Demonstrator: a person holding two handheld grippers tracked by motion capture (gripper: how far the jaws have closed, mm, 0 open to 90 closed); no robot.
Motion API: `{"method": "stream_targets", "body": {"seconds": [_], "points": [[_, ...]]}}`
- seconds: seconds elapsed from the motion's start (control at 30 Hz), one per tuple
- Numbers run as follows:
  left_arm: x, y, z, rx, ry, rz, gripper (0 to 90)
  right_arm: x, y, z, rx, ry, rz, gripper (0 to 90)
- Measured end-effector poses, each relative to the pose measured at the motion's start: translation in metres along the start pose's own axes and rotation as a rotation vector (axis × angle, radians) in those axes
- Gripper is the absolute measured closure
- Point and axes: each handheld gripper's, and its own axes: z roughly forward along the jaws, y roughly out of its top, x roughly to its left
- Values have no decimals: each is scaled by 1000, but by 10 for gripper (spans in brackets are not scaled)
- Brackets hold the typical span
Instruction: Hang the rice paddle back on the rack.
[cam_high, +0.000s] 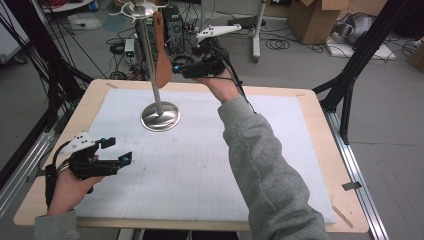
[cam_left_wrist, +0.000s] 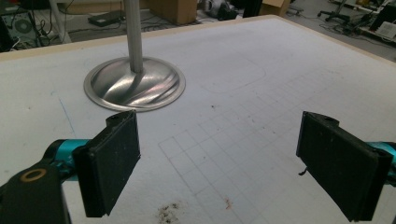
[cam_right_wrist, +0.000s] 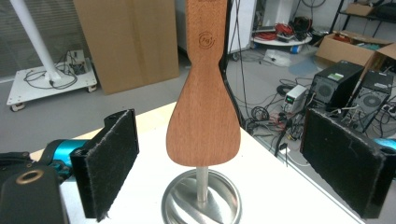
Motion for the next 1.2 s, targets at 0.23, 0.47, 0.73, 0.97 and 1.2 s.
{"method": "stream_targets", "body": {"seconds": [0.23,0.47,0.73,0.97,1.2], "points": [[1,-1,1,-1,2,-3,138,-3,-12,-14,-21,11,4,106],[-3,0,5,-30,-19,-13,137,-5,-23,-28,-32,39,2,106],[-6,0,8,-45,-26,-17,126,-4,-36,-43,-45,43,-20,106],[-5,1,8,-50,-40,-23,120,-4,-49,-50,-73,47,-44,106],[-6,3,6,-82,-12,-22,97,-8,-72,-55,-64,39,5,106]]}}
